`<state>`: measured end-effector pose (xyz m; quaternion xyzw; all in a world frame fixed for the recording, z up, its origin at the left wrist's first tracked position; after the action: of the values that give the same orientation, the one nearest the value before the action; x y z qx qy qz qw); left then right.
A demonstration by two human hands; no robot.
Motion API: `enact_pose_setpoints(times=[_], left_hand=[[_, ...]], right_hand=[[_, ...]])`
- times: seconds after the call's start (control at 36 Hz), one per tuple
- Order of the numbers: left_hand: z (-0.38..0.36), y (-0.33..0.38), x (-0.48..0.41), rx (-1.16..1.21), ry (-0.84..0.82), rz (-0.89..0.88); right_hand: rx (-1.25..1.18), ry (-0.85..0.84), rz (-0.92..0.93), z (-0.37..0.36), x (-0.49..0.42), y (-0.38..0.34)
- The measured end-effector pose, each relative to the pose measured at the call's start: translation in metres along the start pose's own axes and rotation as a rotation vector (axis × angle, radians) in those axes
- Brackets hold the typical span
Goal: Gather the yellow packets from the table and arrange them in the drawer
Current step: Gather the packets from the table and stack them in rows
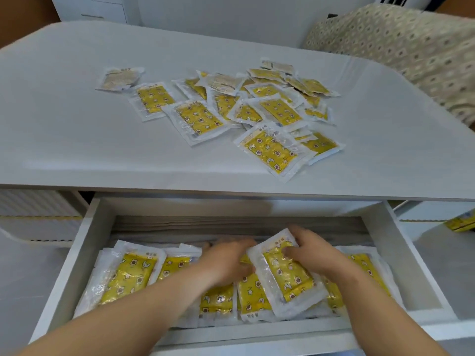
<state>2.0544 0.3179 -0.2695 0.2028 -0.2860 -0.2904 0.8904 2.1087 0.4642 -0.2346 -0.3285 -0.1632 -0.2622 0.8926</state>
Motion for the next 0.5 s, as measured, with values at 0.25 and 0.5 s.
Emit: enact_pose_setpoints(times=[0.25,0.5], left_hand=[[-0.001,0.001,0.002,-0.077,0.074,-0.045],[-0.006,0.003,0.006,-0.224,-0.065,-0.091]], right_hand=[[0.292,0.013,-0.098,0.007,0.003,0.025],[0.619,-0.120,0.256,-0.016,0.000,-0.003]])
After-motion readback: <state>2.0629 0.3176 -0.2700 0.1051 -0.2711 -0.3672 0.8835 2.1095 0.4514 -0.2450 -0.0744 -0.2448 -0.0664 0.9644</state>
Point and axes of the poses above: each hand's wrist, its own x-axis away from the middle knuckle, its own z-axis out of the back of the hand, y = z × x, the point moved 5 cm from there along -x, towards the middle knuckle, and after that the axes turned 7 degrees about y, right-handed, at the moved point
